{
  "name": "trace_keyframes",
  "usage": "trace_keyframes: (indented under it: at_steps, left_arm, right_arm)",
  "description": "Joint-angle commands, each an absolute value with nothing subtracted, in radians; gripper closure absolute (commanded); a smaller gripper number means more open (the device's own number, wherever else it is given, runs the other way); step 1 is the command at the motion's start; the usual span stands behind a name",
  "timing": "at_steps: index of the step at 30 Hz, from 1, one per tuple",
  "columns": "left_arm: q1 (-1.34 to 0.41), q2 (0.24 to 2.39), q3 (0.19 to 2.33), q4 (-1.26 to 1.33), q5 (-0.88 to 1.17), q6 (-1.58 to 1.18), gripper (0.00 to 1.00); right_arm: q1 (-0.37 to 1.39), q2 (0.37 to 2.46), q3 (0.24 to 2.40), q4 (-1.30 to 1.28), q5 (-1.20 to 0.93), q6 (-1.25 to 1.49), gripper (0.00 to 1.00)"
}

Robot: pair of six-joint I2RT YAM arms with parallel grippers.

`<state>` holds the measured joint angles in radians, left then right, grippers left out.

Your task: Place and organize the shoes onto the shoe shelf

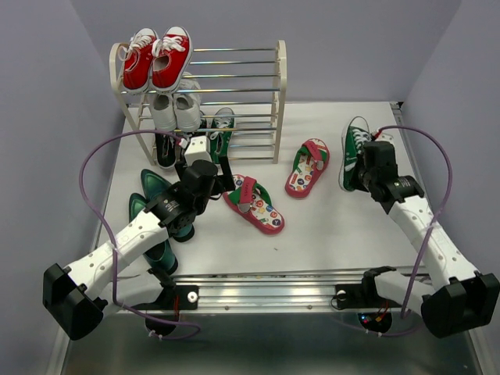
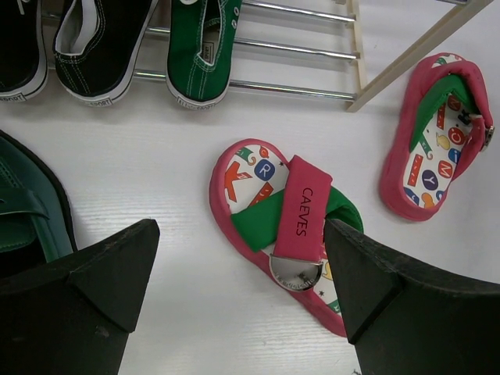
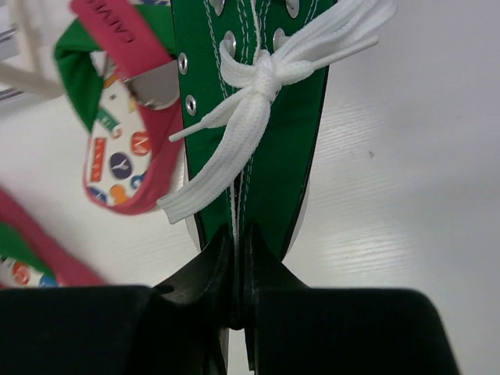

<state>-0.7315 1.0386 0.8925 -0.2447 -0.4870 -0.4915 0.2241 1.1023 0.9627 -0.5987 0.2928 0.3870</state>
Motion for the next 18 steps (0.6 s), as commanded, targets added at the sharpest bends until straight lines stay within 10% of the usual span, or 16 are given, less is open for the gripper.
trace_keyframes:
  at_steps: [1,8,18]
  left_arm:
    - [-0.729,1.023,0.913,-0.241,-0.535,-0.514,0.01]
    - [-0.729,1.029,0.916,-0.224,-0.551,-0.505,0.01]
    - [-0.729,1.049,0.933,-0.225,-0.572,-0.523,0.01]
  right_arm:
    - [0.245,1.008,1.042,-0.659,-0.032,0.319,0.99]
    - [0.279,0.940,1.028,-0.742,-0.486,0.275,0.99]
    - [0.517,1.058,1.055,-0.651,-0.532,0.288,0.99]
